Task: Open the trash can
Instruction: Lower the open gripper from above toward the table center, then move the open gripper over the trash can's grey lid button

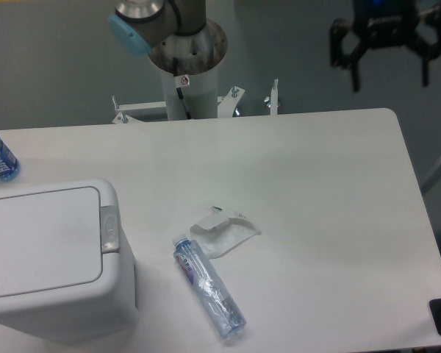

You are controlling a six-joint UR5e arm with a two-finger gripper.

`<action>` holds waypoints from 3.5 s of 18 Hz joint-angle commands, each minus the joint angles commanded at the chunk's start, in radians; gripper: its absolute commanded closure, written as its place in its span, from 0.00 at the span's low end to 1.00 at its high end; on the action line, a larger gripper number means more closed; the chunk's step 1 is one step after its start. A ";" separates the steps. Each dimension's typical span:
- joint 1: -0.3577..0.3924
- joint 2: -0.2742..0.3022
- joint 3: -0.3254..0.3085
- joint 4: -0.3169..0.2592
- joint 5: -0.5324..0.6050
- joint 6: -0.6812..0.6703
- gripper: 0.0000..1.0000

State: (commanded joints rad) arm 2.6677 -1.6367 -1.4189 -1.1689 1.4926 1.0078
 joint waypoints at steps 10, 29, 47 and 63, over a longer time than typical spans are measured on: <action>-0.143 -0.101 0.015 0.041 -0.005 -0.211 0.00; -0.250 -0.221 0.074 0.110 -0.101 -0.776 0.00; -0.298 -0.239 0.043 0.110 -0.230 -0.945 0.00; -0.381 -0.158 -0.035 0.110 -0.230 -0.946 0.00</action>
State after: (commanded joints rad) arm 2.2872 -1.7948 -1.4542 -1.0584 1.2625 0.0614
